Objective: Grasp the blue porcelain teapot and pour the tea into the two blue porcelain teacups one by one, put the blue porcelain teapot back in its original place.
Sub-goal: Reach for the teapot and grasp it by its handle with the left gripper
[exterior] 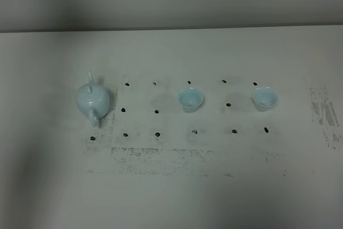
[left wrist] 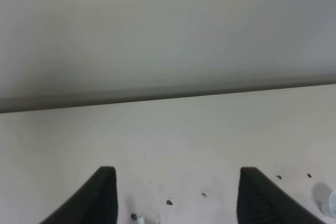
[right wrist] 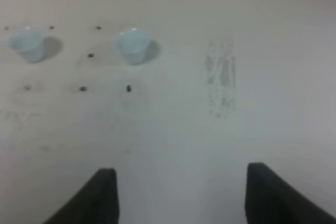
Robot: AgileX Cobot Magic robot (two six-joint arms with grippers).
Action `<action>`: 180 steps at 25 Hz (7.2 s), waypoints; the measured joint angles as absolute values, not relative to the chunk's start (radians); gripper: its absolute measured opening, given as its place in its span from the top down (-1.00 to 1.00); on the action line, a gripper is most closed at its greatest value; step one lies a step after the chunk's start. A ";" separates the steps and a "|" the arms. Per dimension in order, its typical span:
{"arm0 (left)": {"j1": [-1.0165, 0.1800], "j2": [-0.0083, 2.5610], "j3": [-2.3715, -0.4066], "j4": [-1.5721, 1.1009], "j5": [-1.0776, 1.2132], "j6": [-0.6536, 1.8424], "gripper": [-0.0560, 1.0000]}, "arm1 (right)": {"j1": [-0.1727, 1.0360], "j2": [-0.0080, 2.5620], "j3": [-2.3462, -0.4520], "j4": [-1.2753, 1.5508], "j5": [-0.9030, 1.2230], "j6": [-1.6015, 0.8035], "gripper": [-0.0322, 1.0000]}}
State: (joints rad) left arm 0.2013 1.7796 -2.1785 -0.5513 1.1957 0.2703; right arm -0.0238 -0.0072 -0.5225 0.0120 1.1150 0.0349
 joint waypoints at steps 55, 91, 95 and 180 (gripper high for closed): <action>-0.759 2.211 -2.168 0.074 1.192 0.053 -0.09 | -0.107 -0.007 -0.523 0.024 1.115 0.035 -0.11; -0.514 1.899 -1.124 0.153 0.475 0.067 -0.09 | -0.107 -0.007 -0.523 0.027 1.115 0.035 -0.11; -0.514 1.900 -1.124 0.264 0.477 0.067 -0.09 | -0.107 -0.007 -0.523 0.027 1.115 0.035 -0.11; -0.250 1.856 -1.123 0.185 0.661 0.355 0.14 | -0.107 -0.007 -0.523 0.029 1.115 0.035 -0.11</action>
